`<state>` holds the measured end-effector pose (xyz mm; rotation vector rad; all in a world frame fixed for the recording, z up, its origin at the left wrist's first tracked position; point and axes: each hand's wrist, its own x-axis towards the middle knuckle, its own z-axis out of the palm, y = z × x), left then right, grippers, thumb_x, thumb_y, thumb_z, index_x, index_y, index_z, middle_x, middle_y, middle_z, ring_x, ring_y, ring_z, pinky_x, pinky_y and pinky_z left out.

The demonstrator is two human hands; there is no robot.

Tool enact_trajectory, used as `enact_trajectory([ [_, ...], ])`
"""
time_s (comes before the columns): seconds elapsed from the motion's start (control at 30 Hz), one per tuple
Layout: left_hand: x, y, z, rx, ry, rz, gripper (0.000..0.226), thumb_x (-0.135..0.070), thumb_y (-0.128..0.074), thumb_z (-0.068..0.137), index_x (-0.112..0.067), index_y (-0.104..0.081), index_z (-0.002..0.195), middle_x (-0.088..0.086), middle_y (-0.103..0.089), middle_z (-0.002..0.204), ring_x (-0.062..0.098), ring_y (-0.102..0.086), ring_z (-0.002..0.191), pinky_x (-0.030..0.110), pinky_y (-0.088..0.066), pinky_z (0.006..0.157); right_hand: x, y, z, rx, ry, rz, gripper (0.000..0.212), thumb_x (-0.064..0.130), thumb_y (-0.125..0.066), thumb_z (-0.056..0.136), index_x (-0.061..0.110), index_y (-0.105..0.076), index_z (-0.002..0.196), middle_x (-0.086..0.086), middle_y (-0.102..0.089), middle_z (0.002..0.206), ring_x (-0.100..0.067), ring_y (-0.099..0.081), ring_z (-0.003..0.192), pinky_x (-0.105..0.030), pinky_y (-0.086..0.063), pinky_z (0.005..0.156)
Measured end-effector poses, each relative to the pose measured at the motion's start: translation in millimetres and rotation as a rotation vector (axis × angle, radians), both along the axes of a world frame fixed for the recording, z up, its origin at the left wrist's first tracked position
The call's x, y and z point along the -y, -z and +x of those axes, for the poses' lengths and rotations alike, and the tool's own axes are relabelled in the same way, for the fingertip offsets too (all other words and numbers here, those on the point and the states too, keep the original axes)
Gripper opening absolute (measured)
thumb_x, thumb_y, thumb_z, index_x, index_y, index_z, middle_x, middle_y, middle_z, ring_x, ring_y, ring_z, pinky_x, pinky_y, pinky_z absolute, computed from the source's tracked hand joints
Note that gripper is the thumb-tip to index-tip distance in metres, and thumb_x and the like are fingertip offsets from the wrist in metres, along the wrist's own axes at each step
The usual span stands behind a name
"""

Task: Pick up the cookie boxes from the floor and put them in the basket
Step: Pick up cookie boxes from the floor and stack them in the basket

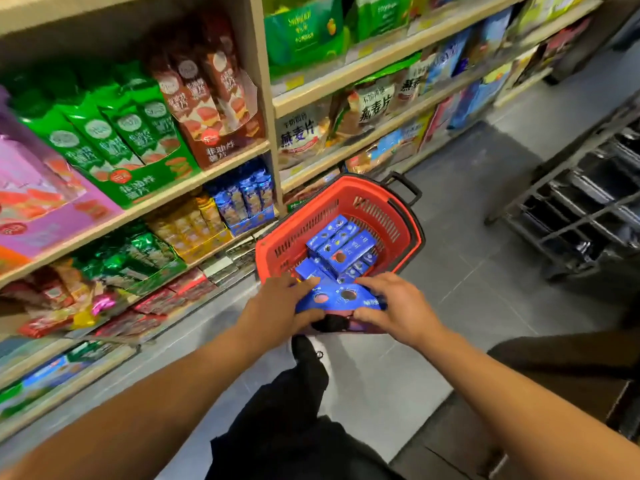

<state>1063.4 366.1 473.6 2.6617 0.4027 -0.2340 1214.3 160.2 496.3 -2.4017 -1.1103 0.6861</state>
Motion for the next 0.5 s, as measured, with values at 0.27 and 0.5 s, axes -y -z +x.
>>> enact_trajectory([
  [0.27,-13,23,101,-0.063,-0.081,-0.092,0.092,-0.083,-0.021,0.071,-0.032,-0.037,0.145,0.007,-0.055,0.115,0.03,-0.05,0.103,0.039,-0.048,0.084,-41,-5,128,0.04,-0.204,-0.104,0.059,0.05,-0.076,0.076,0.024,-0.063,0.127,-0.004,-0.065,0.111,-0.023,-0.061,0.103,-0.031,-0.047,0.083],
  [0.5,-9,74,159,-0.093,-0.241,-0.191,0.084,-0.076,-0.04,0.073,-0.022,-0.052,0.136,0.012,-0.063,0.113,0.037,-0.059,0.098,0.043,-0.051,0.086,-69,49,219,-0.057,-0.37,-0.191,0.074,0.07,-0.061,0.069,0.029,-0.061,0.129,0.0,-0.065,0.115,-0.023,-0.062,0.105,-0.038,-0.051,0.089],
])
